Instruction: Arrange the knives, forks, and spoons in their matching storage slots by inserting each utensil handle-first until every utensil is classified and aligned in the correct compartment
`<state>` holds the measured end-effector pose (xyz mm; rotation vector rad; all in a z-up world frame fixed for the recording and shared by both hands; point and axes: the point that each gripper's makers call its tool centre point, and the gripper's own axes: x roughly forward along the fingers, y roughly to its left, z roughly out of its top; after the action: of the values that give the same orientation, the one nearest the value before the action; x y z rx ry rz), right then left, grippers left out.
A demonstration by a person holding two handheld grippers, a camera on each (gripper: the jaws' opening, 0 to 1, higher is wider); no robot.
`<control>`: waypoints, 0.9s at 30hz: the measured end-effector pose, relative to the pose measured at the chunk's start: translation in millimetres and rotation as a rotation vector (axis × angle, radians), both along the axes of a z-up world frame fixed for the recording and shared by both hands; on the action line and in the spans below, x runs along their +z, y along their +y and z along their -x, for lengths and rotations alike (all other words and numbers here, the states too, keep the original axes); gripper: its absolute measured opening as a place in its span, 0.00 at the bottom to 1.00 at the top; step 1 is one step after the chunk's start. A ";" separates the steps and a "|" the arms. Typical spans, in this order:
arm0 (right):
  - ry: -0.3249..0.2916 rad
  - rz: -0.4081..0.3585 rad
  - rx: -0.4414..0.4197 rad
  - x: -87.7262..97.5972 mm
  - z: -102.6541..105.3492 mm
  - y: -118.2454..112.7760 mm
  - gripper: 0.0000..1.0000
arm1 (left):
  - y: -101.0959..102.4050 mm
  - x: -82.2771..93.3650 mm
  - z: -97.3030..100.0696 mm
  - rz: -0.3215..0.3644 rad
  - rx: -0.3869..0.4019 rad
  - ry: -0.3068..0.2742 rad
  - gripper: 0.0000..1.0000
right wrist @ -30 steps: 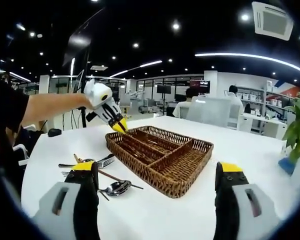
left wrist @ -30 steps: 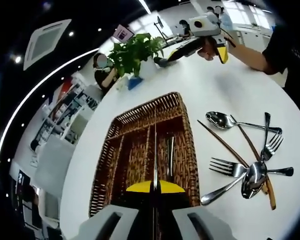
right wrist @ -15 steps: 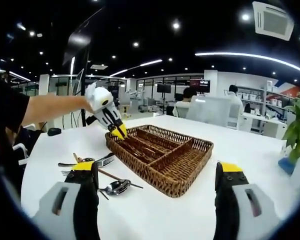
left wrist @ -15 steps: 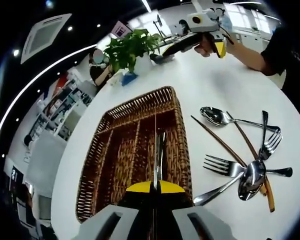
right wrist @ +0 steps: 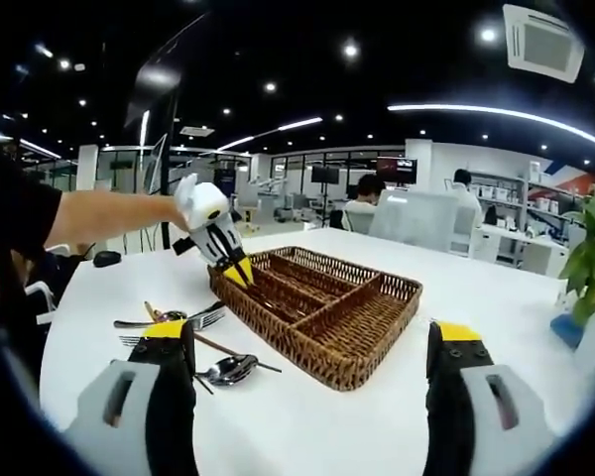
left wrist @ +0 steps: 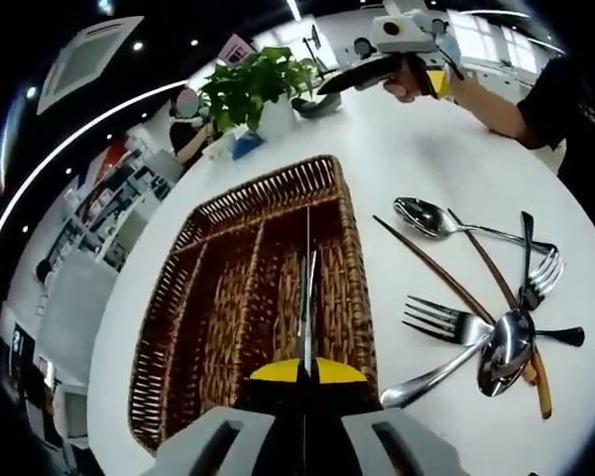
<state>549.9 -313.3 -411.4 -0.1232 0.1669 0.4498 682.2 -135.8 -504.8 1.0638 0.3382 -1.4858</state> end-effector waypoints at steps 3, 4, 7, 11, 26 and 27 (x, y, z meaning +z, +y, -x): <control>-0.001 0.001 -0.002 0.5 0.1 -1.1 0.99 | -1.5 -1.9 -0.1 -0.001 -0.002 0.021 0.01; -0.003 0.000 -0.004 1.1 0.0 -2.2 0.99 | -4.2 -2.3 0.7 0.016 -0.001 0.038 0.01; -0.004 -0.003 -0.008 1.3 0.0 -3.7 0.99 | -5.0 -9.1 -1.1 0.000 -0.003 0.036 0.01; 0.003 0.001 -0.011 -1.7 -1.3 -4.9 0.99 | -5.1 -14.5 -7.4 -0.013 0.003 0.053 0.01; 0.018 0.013 -0.005 -9.1 -3.5 -2.4 0.99 | -1.8 -18.5 -9.1 -0.076 0.017 0.080 0.03; 0.018 0.015 -0.006 -9.1 -3.4 -2.8 0.99 | -2.1 -18.4 -8.4 -0.073 0.011 0.077 0.03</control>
<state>553.3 -316.1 -420.5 -0.1336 0.1884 0.4440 690.6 -137.9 -523.2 1.0618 0.4550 -1.5167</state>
